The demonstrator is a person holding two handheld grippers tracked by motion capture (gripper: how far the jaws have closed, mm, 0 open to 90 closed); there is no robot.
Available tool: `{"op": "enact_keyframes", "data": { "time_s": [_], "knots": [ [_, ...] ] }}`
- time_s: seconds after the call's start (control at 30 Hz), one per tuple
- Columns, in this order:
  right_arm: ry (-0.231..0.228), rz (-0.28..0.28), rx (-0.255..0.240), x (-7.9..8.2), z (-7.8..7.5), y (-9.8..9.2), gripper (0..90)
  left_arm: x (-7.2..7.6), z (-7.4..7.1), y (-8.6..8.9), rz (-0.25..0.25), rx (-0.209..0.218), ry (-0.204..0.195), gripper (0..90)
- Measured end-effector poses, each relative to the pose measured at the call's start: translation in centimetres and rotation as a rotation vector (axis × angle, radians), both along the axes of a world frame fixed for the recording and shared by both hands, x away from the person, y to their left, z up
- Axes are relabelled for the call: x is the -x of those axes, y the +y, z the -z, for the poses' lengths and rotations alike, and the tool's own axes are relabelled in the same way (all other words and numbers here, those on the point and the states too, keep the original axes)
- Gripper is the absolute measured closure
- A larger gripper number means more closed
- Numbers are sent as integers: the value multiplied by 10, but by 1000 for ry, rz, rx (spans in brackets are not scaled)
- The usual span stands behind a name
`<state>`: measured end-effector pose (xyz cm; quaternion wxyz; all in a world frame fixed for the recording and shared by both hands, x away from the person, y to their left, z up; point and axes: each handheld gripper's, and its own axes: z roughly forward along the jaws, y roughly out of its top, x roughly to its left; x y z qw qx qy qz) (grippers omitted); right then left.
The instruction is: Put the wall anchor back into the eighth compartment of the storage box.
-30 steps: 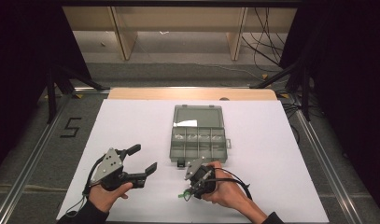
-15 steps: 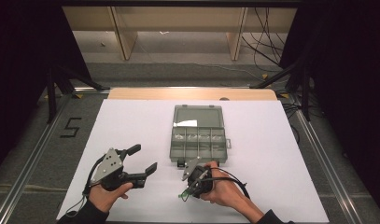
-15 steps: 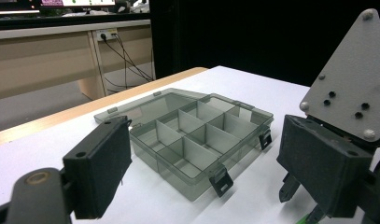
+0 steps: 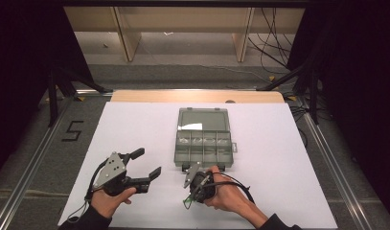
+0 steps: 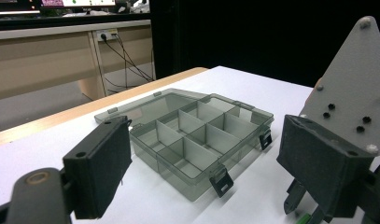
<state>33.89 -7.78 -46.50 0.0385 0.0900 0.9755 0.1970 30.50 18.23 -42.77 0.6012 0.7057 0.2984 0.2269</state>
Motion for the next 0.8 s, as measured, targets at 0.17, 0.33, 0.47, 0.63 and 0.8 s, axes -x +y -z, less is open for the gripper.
{"op": "enact_keyframes", "data": {
  "time_s": [0.17,0.33,0.47,0.63,0.8],
  "knots": [
    [33,11,5,-2,0,1,794,0,0,0,0,0,0,164],
    [48,18,10,-4,-1,3,836,0,0,0,-1,1,1,164],
    [43,26,18,-4,-1,4,842,0,0,0,1,0,-1,164],
    [45,20,17,-4,-1,4,845,0,0,0,2,0,-2,164],
    [35,25,12,-4,-2,3,846,0,0,0,3,3,-3,164]
  ]
}}
